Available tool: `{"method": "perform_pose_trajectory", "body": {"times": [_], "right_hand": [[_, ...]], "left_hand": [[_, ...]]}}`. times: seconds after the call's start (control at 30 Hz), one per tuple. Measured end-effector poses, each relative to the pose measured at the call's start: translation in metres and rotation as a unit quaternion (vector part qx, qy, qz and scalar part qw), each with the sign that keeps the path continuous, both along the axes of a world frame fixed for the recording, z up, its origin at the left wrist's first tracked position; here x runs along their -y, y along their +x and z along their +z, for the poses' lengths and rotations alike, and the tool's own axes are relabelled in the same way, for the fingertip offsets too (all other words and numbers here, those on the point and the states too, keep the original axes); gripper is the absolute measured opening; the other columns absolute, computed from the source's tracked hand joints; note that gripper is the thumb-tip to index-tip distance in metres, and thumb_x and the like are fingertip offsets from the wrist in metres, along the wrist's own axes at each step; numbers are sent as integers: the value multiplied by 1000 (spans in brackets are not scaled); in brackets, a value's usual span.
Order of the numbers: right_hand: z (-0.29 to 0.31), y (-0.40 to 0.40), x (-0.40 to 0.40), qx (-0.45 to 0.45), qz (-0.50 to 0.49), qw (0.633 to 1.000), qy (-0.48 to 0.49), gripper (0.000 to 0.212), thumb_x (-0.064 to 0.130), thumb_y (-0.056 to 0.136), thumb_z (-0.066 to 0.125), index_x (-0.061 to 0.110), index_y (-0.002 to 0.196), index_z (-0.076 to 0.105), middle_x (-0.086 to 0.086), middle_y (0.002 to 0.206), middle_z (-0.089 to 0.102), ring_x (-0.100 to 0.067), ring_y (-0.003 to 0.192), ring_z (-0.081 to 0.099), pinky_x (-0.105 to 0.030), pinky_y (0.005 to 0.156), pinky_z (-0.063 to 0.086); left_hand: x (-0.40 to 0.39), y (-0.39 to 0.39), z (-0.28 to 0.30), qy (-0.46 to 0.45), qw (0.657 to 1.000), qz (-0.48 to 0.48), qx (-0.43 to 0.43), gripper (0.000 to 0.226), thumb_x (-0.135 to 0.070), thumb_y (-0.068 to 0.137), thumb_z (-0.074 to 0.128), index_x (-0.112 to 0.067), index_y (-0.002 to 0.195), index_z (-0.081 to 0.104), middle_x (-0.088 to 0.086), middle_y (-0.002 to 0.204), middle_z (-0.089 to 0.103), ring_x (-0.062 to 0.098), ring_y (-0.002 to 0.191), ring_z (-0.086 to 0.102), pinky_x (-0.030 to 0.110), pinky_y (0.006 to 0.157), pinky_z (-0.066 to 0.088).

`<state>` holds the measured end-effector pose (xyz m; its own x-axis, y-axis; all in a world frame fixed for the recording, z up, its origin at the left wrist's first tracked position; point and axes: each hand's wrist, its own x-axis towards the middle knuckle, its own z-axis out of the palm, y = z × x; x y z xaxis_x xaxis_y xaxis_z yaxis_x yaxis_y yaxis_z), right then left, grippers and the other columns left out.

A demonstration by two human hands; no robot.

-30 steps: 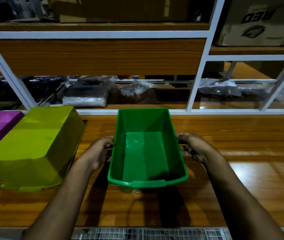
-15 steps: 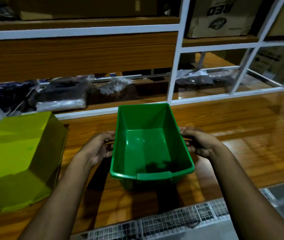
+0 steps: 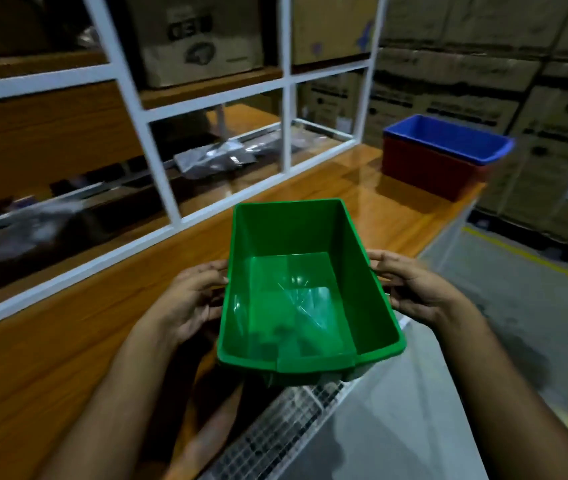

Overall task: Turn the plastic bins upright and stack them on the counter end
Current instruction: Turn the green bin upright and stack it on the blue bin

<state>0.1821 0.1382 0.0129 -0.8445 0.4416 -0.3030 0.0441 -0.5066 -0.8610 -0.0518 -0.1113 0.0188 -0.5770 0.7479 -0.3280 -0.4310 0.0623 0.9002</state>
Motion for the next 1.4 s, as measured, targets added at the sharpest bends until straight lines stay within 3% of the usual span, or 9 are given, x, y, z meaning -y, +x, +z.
{"method": "perform_pose_trajectory", "body": {"times": [0.2,0.53,0.73,0.83,0.97,1.07,1.23,1.33,1.4], "right_hand": [[23,97,-93,-31,-100,994,26,30,4,96,48,8,122,62,-8,97,73,-15,72,70,-30,65,61],[53,213,-219,-39,-235,969,69,30,6,94,50,12,120,64,-5,99,71,-16,80,63,-25,63,58],[66,241,-284,-60,-278,957,62,32,10,93,53,9,124,63,-8,105,67,-18,82,58,-24,64,57],[75,240,-320,-60,-280,956,66,40,8,96,50,4,135,55,-6,96,71,-13,71,63,-22,57,57],[88,222,-378,-105,-259,958,65,41,3,101,36,-3,141,44,5,48,62,0,39,57,-12,36,42],[93,195,-438,-105,-219,968,72,42,3,101,37,-3,142,44,5,49,63,0,41,59,-13,39,45],[107,149,-534,-87,-168,979,80,40,4,100,39,-2,139,47,4,48,61,-1,41,56,-12,42,46],[115,122,-584,-75,-150,982,87,39,4,98,44,-1,136,52,5,51,64,-1,42,56,-12,43,45],[119,104,-618,-68,-131,984,97,39,5,97,46,-1,135,53,4,61,70,-1,47,60,-13,46,48]], "left_hand": [[-141,53,19,29,994,-104,-6,38,2,90,46,-6,123,62,15,112,66,14,76,67,30,59,60],[-320,147,60,73,982,-173,-7,32,3,90,42,-5,109,67,14,102,67,20,87,63,26,60,60],[-396,173,84,108,969,-222,15,35,1,93,40,-8,95,74,8,85,72,9,59,69,24,54,58],[-434,173,92,125,962,-243,13,32,-3,89,48,-11,92,79,10,96,73,12,66,71,26,54,59],[-494,155,90,135,967,-218,6,32,-9,81,55,-12,105,77,10,107,71,17,90,68,27,64,60],[-540,131,85,146,972,-185,6,43,-12,77,64,-8,119,68,11,114,67,23,104,59,32,75,60],[-604,99,92,163,974,-155,-20,68,-21,41,91,-11,106,73,9,109,69,21,101,62,31,74,60],[-632,88,101,159,978,-134,-27,70,-20,41,90,-12,109,73,7,109,69,18,96,63,29,70,60],[-649,82,108,163,980,-108,-20,51,-16,57,81,-11,107,74,8,108,69,16,88,67,25,62,59]]}}
